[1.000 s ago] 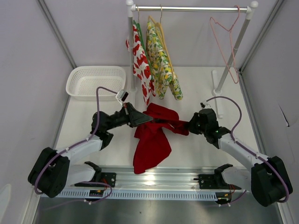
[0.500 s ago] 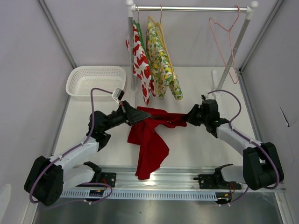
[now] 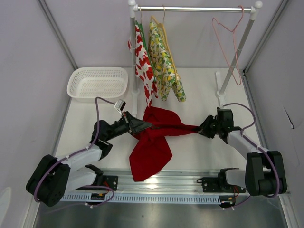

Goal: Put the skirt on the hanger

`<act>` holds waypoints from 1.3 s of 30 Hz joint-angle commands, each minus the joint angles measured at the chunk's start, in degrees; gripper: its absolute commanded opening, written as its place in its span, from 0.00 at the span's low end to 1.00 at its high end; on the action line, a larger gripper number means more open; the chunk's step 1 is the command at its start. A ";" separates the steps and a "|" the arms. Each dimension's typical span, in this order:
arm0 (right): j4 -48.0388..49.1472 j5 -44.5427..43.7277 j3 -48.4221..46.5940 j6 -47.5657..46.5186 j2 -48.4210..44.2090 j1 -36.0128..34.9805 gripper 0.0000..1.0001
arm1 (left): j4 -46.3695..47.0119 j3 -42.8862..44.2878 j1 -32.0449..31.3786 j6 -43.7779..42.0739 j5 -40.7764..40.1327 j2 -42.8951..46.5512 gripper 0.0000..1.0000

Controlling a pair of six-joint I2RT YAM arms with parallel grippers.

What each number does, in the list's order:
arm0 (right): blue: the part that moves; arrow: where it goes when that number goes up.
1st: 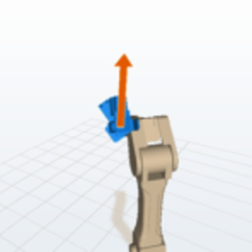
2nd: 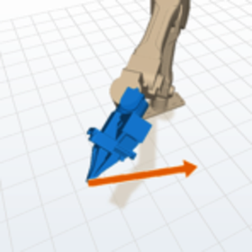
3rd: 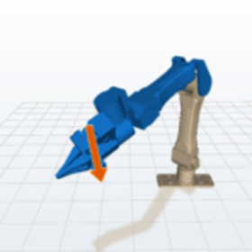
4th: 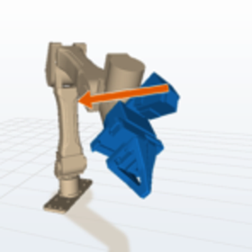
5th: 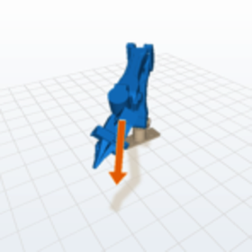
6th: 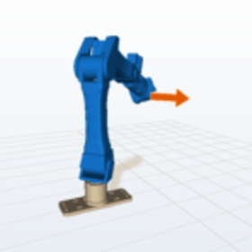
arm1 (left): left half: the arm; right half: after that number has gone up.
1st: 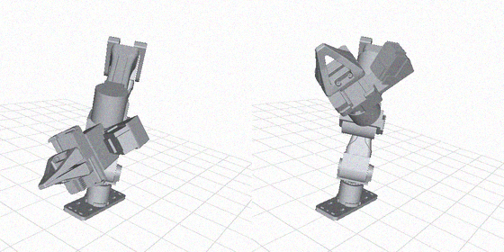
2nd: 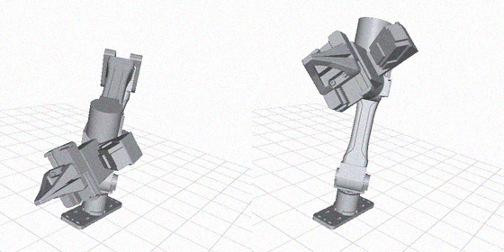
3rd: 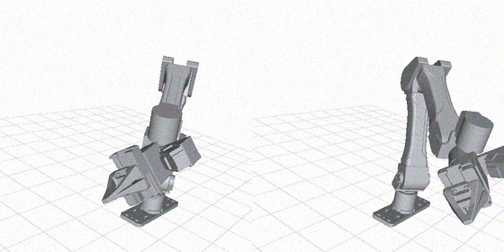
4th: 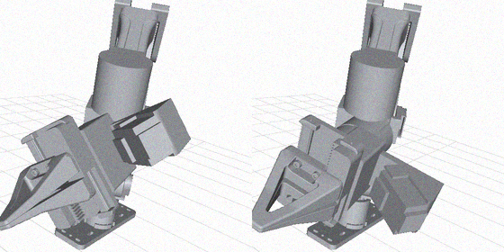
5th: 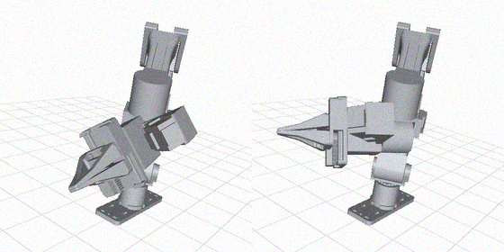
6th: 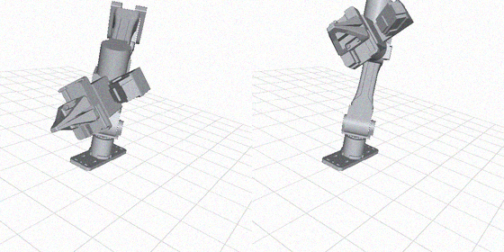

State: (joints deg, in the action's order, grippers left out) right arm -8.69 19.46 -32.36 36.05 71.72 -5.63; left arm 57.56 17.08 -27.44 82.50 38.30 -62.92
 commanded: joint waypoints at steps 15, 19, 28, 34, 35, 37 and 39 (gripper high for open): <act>-18.55 -26.83 -1.30 3.76 -27.60 -15.61 0.50 | 41.32 -2.14 1.51 -5.51 3.62 -5.46 0.00; -19.61 -30.97 -3.06 4.55 -30.32 -22.92 0.51 | 41.32 -2.67 0.99 -6.47 3.80 -7.39 0.00; -6.35 -26.40 -4.02 2.53 -20.24 -35.30 0.52 | 41.40 -4.77 0.72 -8.84 4.50 -13.63 0.00; 1.83 -28.95 -4.99 4.28 -7.25 -42.88 0.53 | 41.40 -6.71 0.72 -11.48 4.67 -18.55 0.08; 2.44 -29.13 -5.17 4.55 -5.82 -43.93 0.53 | 41.32 -6.88 0.72 -11.74 4.50 -19.08 0.13; 4.90 -29.22 -4.73 5.08 -3.53 -44.47 0.53 | 41.32 -7.06 0.81 -12.18 4.50 -20.31 0.17; 5.09 -29.65 -5.43 5.25 -0.37 -44.47 0.53 | 41.32 -7.59 0.99 -12.71 3.62 -20.93 0.34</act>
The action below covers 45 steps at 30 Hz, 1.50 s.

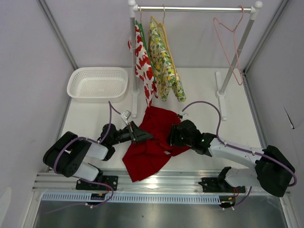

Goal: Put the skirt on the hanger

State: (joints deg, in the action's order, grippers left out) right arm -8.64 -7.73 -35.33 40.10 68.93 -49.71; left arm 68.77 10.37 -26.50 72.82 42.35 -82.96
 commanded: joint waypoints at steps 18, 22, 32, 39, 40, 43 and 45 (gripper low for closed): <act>1.88 -4.40 -6.85 -0.37 6.13 -0.91 0.53 | -43.42 7.28 1.98 -32.97 -14.91 37.24 0.60; 1.53 -4.67 -7.73 -0.81 7.53 -0.82 0.53 | -59.50 10.72 0.84 -36.69 -17.56 41.47 0.58; -0.85 -5.19 -13.88 -2.30 13.69 -0.74 0.49 | -81.77 20.64 -27.18 -41.62 -50.76 38.76 0.58; -2.52 -5.46 -17.93 -3.62 17.46 -0.12 0.46 | -89.16 29.61 -43.70 -42.49 -68.35 27.51 0.59; -2.52 -5.37 -18.19 -3.71 17.73 -0.12 0.45 | -89.60 30.58 -44.24 -42.32 -70.02 26.37 0.59; -2.78 -5.28 -18.81 -3.80 18.17 0.41 0.45 | -94.34 32.95 -45.13 -39.25 -74.15 21.62 0.56; -2.78 -5.19 -18.72 -3.97 18.09 0.67 0.45 | -96.10 33.48 -45.92 -37.66 -77.23 20.73 0.52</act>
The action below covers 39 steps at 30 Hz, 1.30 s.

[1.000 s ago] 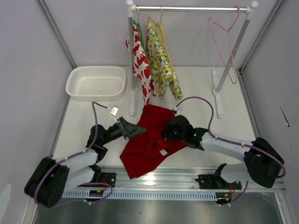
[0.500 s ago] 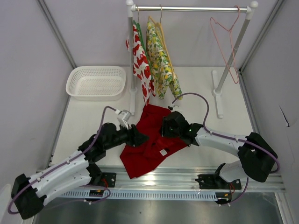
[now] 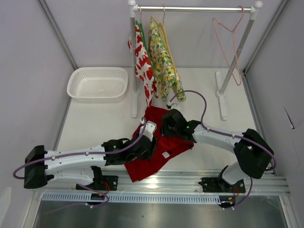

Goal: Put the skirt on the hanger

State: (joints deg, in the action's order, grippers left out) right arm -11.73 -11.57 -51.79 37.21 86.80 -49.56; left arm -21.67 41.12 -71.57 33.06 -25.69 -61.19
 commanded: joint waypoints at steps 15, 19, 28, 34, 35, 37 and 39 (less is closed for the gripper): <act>-2.08 -1.00 0.02 -2.67 -5.68 3.68 0.44 | 7.56 -8.42 7.40 5.62 -4.74 5.02 0.00; -3.30 -0.73 0.11 -3.55 -8.75 3.59 0.49 | 13.23 -11.94 12.41 2.37 1.60 8.10 0.00; -8.83 -0.81 -1.73 -7.58 -23.05 2.19 0.61 | 19.03 -12.90 16.28 -0.36 7.67 4.85 0.00; -14.28 -2.84 -16.27 -17.75 -30.64 9.82 0.66 | 20.27 -12.12 19.27 -2.20 11.72 3.45 0.00; -14.99 -3.19 -19.20 -19.18 -29.86 13.58 0.67 | 20.09 -11.95 19.71 -2.47 11.89 3.44 0.00; -16.48 -0.74 -27.78 -22.69 -27.93 18.86 0.68 | 20.35 -11.77 20.33 -2.74 13.12 3.36 0.00; -16.31 2.94 -33.00 -26.74 -24.33 27.35 0.68 | 20.35 -11.85 20.68 -2.91 13.74 3.44 0.00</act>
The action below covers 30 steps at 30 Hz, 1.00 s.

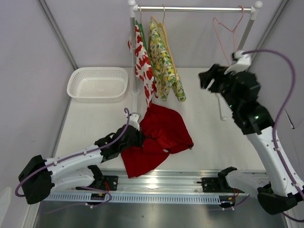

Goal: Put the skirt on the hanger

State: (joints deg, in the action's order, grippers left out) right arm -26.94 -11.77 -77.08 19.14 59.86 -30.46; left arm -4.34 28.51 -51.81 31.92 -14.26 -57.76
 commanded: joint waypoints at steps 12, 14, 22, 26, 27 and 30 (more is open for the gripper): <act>8.82 34.71 -29.88 -5.95 23.46 39.42 0.68 | 2.93 1.46 1.71 -2.92 5.12 -0.86 0.00; 10.58 35.76 -30.67 -5.69 25.74 40.73 0.69 | 2.93 1.72 1.80 -3.18 5.38 -1.13 0.00; 14.63 37.44 -33.75 -5.42 30.67 41.97 0.69 | 2.23 2.34 2.15 -4.50 6.35 -0.95 0.00; 15.95 35.68 -33.66 -6.21 31.20 41.45 0.69 | 2.05 2.77 2.42 -4.85 6.97 -0.87 0.00; 16.91 35.59 -33.49 -6.39 31.29 41.10 0.69 | 1.97 3.39 2.50 -5.11 7.05 -0.87 0.00; 18.40 34.62 -33.23 -6.65 31.90 40.22 0.68 | 1.35 3.83 2.59 -5.73 7.23 -1.13 0.00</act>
State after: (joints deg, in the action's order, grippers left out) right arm -13.21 23.51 -108.36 13.34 91.53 10.66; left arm -4.03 29.08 -49.82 28.05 -8.12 -58.89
